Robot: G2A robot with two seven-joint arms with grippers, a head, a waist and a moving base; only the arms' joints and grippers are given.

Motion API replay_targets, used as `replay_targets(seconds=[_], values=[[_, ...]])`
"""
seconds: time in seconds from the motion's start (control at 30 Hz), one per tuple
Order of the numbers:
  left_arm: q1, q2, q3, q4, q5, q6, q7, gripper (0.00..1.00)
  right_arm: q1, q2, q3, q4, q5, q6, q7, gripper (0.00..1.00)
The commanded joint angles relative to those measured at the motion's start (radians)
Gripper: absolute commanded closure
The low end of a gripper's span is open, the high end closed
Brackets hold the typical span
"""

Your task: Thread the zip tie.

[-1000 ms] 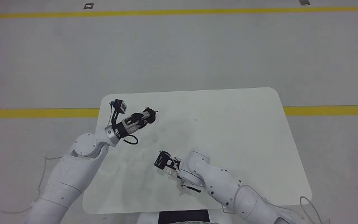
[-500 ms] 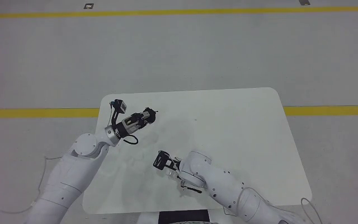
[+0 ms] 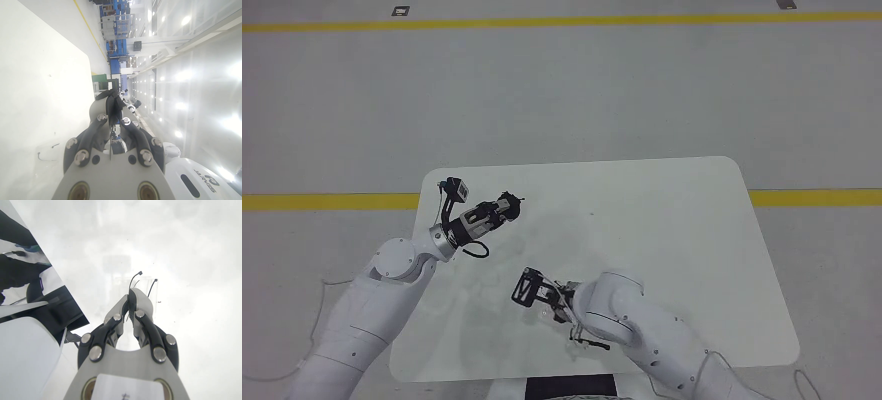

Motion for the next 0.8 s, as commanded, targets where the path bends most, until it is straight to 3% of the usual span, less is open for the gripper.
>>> replay_targets(seconds=[0.0,0.23,0.63,0.77], values=[[0.000,0.000,0.000,0.000,0.000,0.000,0.000,1.00,-0.023,0.009,0.031,-0.025,0.011,-0.015,-0.060,1.00],[0.000,0.000,0.000,0.000,0.000,0.000,0.000,1.00,-0.131,0.046,0.140,-0.081,0.062,-0.032,-0.329,1.00],[0.000,0.000,0.000,0.000,0.000,0.000,0.000,1.00,-0.135,0.048,0.143,-0.083,0.069,-0.032,-0.340,1.00],[0.006,-0.002,0.007,-0.003,-0.011,0.012,0.007,1.00,-0.143,0.047,0.148,-0.058,0.075,0.001,-0.445,1.00]])
